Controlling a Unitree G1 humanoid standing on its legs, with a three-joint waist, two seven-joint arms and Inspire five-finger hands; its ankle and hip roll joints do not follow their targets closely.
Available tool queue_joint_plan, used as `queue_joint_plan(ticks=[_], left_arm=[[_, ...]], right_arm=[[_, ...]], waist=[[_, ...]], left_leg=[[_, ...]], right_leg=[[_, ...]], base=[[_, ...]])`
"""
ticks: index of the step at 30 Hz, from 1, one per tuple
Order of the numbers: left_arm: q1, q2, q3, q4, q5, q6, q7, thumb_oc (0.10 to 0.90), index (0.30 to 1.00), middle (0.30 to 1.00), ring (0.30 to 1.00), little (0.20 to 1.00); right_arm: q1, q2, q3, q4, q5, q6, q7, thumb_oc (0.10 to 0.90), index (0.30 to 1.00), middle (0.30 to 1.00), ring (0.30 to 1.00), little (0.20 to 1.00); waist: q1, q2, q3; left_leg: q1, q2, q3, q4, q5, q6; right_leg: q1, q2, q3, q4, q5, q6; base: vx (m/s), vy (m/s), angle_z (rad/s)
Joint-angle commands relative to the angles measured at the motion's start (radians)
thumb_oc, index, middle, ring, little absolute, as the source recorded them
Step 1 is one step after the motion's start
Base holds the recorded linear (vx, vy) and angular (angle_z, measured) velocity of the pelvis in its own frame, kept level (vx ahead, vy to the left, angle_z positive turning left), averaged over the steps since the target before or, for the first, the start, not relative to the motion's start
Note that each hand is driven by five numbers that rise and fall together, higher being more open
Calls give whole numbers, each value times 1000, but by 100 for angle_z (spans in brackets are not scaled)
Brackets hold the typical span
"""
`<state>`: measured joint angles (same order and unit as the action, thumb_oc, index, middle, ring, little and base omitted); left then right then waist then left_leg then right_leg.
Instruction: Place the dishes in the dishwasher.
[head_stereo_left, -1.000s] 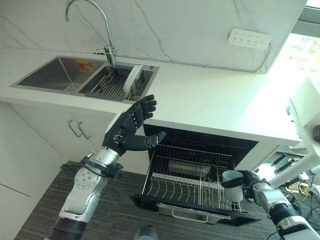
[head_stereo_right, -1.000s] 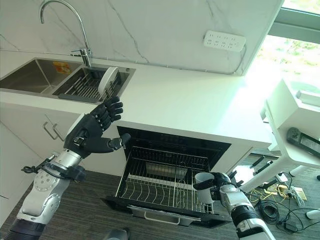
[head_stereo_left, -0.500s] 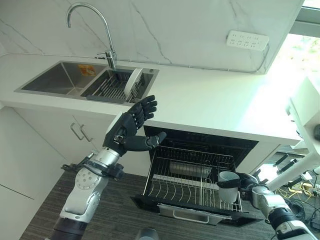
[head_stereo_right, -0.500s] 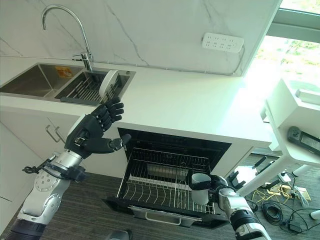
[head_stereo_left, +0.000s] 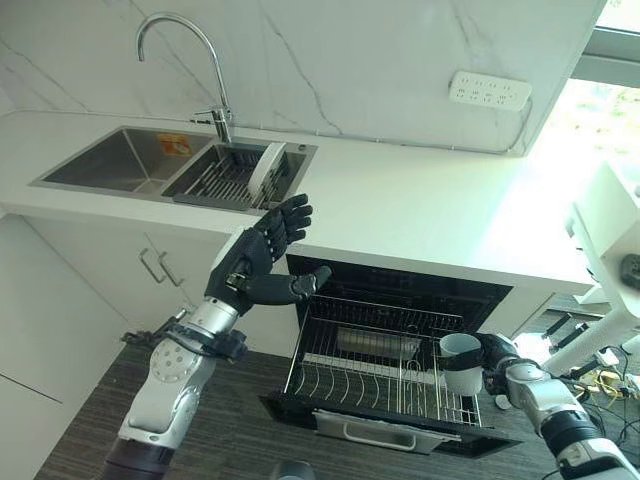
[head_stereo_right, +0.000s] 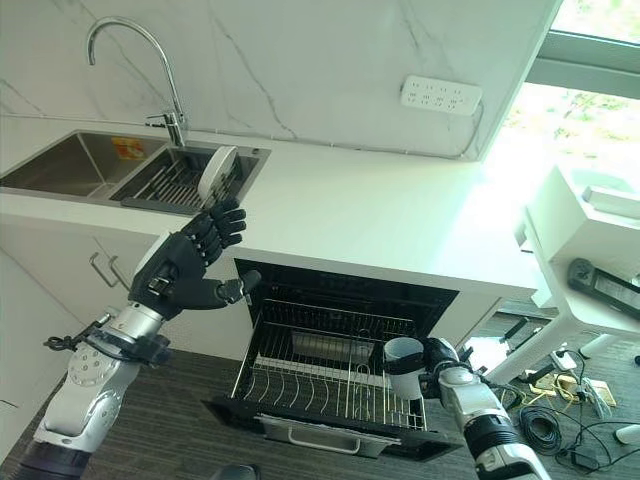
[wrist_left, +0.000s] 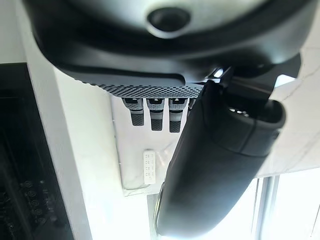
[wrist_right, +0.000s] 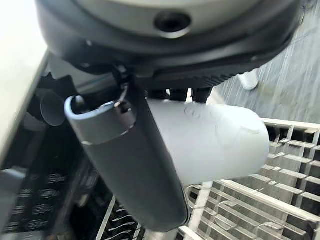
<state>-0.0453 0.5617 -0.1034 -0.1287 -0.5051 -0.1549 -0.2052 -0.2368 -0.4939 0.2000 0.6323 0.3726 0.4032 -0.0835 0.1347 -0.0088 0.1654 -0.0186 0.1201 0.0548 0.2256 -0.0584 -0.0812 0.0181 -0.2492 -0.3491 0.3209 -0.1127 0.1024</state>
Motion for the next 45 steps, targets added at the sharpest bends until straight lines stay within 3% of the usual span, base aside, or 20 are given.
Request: queue_joint_plan(ticks=[1, 7, 9, 11, 13, 19, 21, 26, 27, 28, 30, 31, 33, 34, 36, 38, 41, 42, 43, 45], left_arm=[[-67, -12, 30, -91, -19, -117, 2, 800, 900, 900, 900, 900], [-69, -26, 27, -62, -27, -126, -9, 800, 900, 900, 900, 900], [-65, -25, 22, -60, -16, -136, -4, 800, 900, 900, 900, 900], [-68, -25, 24, -45, -28, -144, -11, 800, 900, 900, 900, 900], [-61, -22, 18, -57, -18, -147, 3, 800, 900, 900, 900, 900], [-59, -30, 21, -53, -23, -145, -4, 800, 900, 900, 900, 900], [-55, -32, 19, -61, -17, -148, -2, 800, 900, 900, 900, 900], [-46, -30, 25, -46, -30, -166, -13, 800, 900, 900, 900, 900], [-57, -31, 31, -26, -41, -170, -29, 800, 900, 900, 900, 900], [-54, -31, 21, -44, -26, -167, 5, 800, 900, 900, 900, 900], [-60, -38, 27, -28, -27, -168, -11, 800, 900, 900, 900, 900], [-53, -44, 12, -52, -4, -168, 17, 800, 900, 900, 900, 900], [-55, -48, 25, -25, -20, -182, -14, 800, 900, 900, 900, 900], [-48, -50, 23, -50, -9, -172, -2, 800, 900, 900, 900, 900], [-57, -52, 22, -24, -21, -183, -7, 800, 900, 900, 900, 900], [-57, -45, 16, -49, -11, -172, 16, 800, 900, 900, 900, 900], [-75, -48, 32, 1, -25, -190, -12, 800, 900, 900, 900, 900], [-58, -46, 23, -49, -9, -170, 23, 800, 900, 900, 900, 900], [-59, -54, 31, -35, -13, -174, 10, 800, 900, 900, 900, 900], [-50, -47, 31, -59, -14, -167, 17, 800, 900, 900, 900, 900]], right_arm=[[-58, -26, -22, -32, 146, -72, 51, 800, 900, 900, 900, 900], [-57, -1, -39, 27, -40, -124, 22, 800, 900, 900, 900, 900], [-52, -7, -35, 9, 219, -100, 113, 800, 900, 900, 900, 900], [-48, -7, -43, 45, -70, -135, 33, 800, 900, 900, 900, 900], [-49, -20, -29, 3, 205, -89, 109, 800, 900, 900, 900, 900], [-35, 17, -41, -1, -14, -130, 2, 800, 900, 900, 900, 900], [-44, 6, -31, -18, 293, -107, 91, 800, 900, 900, 900, 900], [-24, 20, -56, -5, 319, -109, 131, 800, 900, 900, 900, 900], [-24, 2, -44, 44, -3, -164, 15, 800, 900, 900, 900, 900], [-10, 33, -43, -12, 246, -125, 88, 800, 900, 900, 900, 900], [-17, 6, -29, 13, -44, -149, -9, 800, 900, 900, 900, 900], [-21, 13, -24, -47, 289, -104, 83, 800, 900, 900, 900, 900], [-27, 12, -26, -4, -146, -145, -54, 800, 900, 900, 900, 900], [-27, 4, -16, -52, 294, -107, 98, 800, 900, 900, 900, 900], [-16, 42, -31, -22, -168, -155, -69, 800, 900, 900, 900, 900], [-13, 11, -4, -31, 215, -165, 97, 800, 900, 900, 900, 900], [1, 15, -11, 26, -240, -229, -96, 800, 900, 900, 900, 900], [4, 11, -1, -46, 133, -183, 61, 800, 900, 900, 900, 900], [6, 25, -25, -57, -282, -208, -127, 800, 900, 900, 900, 900], [5, 21, -22, -108, 108, -188, 47, 800, 900, 900, 900, 900]], waist=[[-5, -7, -56], [-4, -6, -61], [-7, -8, -65], [-6, -8, -68], [-9, -8, -66], [-6, -7, -67], [-7, -6, -68], [-12, -4, -73], [-11, -6, -80], [-16, -4, -76], [-15, -9, -79], [-19, -7, -78], [-13, -7, -75], [-16, -4, -77], [-17, -4, -80], [-22, -4, -82], [-25, -7, -89], [-28, -4, -88], [-25, -6, -91], [-28, -7, -95]], left_leg=[[20, 19, 14, 74, -143, -6], [23, 16, 18, 74, -148, -8], [19, 20, 22, 74, -144, -10], [19, 17, 22, 74, -147, -10], [21, 22, 23, 74, -144, -8], [24, 17, 20, 74, -147, -6], [21, 20, 19, 74, -143, -6], [23, 22, 25, 74, -146, -8], [21, 18, 20, 74, -153, -6], [23, 18, 24, 74, -148, -7], [24, 20, 20, 74, -152, -6], [21, 21, 23, 74, -146, -5], [30, 21, 24, 74, -154, -8], [25, 24, 22, 74, -146, -6], [29, 24, 26, 74, -152, -10], [24, 27, 23, 74, -148, -6], [24, 25, 27, 74, -155, -9], [27, 27, 25, 74, -154, -8], [26, 25, 22, 74, -155, -9], [17, 25, 24, 74, -147, -7]], right_leg=[[21, 22, 34, -21, -78, 21], [24, 24, 32, -21, -84, 18], [22, 21, 29, -21, -83, 18], [21, 22, 28, -21, -84, 20], [24, 20, 30, -21, -84, 19], [26, 21, 30, -21, -84, 18], [24, 19, 29, -21, -83, 16], [27, 19, 27, -21, -89, 15], [24, 20, 33, -21, -90, 18], [25, 23, 31, -21, -90, 15], [25, 21, 38, -21, -90, 17], [23, 22, 37, -21, -88, 14], [31, 22, 35, -21, -94, 15], [29, 20, 35, -21, -90, 13], [32, 21, 33, -21, -96, 14], [27, 21, 40, -21, -94, 13], [26, 21, 44, -21, -97, 18], [29, 21, 43, -21, -101, 18], [28, 21, 42, -21, -101, 16], [20, 21, 44, -21, -95, 14]], base=[[-3, 8, -3], [1, 5, -2], [0, 0, 0], [0, 0, 0], [0, 0, 0], [0, 0, 0], [0, 0, 0], [-8, 4, 2], [-54, 14, 4], [0, 0, 0], [-9, 2, -2], [-20, 11, -3], [0, 0, 0], [-40, 11, 1], [0, 0, 0], [0, 0, 0], [0, 0, 0], [0, 0, 0], [-31, 22, -1], [-33, 12, 1]])
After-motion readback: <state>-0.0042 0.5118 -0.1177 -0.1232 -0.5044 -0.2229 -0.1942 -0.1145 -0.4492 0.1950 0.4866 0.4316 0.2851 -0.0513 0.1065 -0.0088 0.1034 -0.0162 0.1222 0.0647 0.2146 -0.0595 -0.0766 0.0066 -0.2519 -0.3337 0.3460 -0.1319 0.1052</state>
